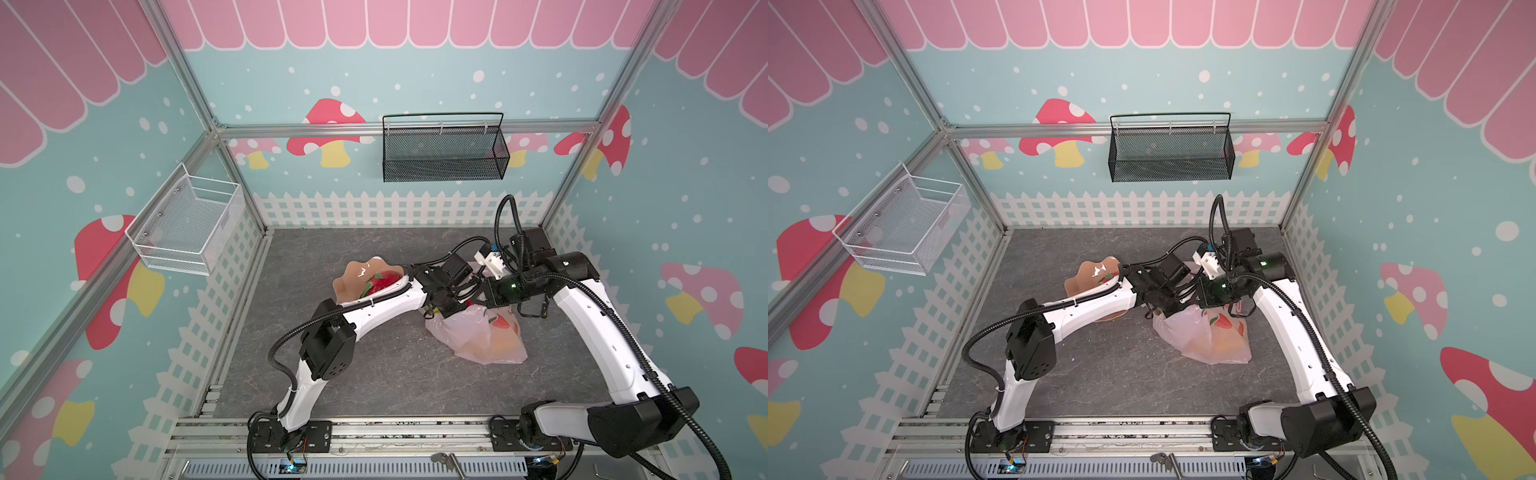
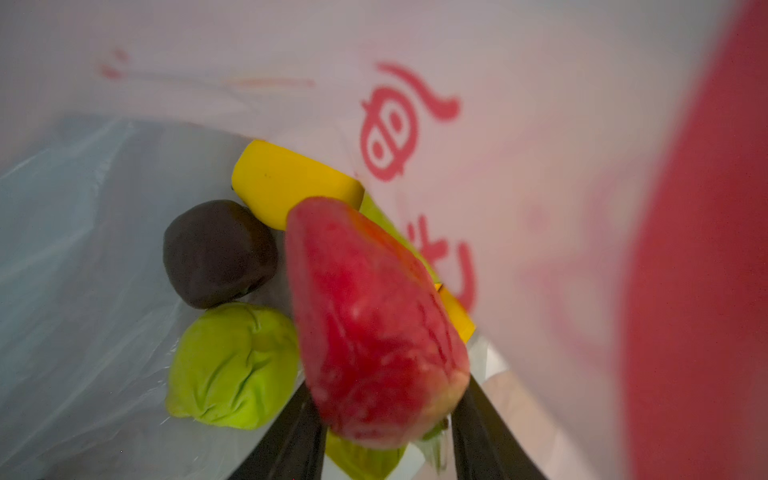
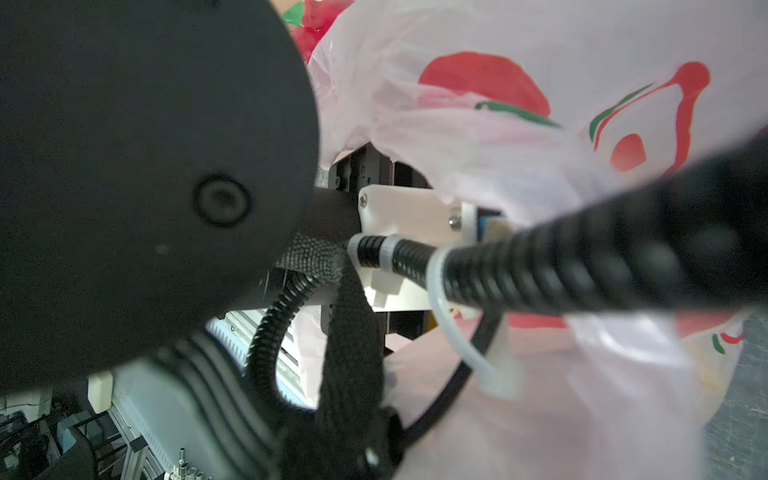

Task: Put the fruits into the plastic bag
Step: 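Lower the strawberry into the bag and open the left gripper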

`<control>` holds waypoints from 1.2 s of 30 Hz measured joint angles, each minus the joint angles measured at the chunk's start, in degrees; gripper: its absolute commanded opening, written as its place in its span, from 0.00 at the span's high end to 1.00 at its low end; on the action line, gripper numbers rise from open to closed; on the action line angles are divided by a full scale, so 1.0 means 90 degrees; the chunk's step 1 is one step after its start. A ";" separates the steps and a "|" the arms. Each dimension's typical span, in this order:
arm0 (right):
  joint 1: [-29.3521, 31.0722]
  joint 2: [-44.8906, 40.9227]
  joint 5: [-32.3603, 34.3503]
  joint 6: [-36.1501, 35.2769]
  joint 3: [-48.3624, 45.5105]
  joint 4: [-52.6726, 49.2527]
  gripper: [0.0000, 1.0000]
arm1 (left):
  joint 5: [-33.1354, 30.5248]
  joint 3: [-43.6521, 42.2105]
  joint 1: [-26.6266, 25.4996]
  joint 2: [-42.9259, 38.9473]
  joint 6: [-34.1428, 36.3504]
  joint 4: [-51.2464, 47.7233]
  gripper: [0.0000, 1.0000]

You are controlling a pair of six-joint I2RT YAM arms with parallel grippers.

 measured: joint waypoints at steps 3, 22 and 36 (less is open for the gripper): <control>0.0000 -0.0015 0.0000 0.0015 0.0000 0.0000 1.00 | 0.0058 -0.0083 -0.0007 0.0000 -0.0104 0.0097 0.30; -0.0002 -0.0044 -0.0143 -0.0005 0.0000 0.0185 1.00 | 0.0044 -0.0818 0.0255 -0.0731 -0.0780 0.0435 0.03; 0.0000 -0.0044 -0.0063 0.0017 0.0000 0.0194 1.00 | -0.0313 -0.1598 0.0753 -0.1600 -0.1251 0.0962 0.07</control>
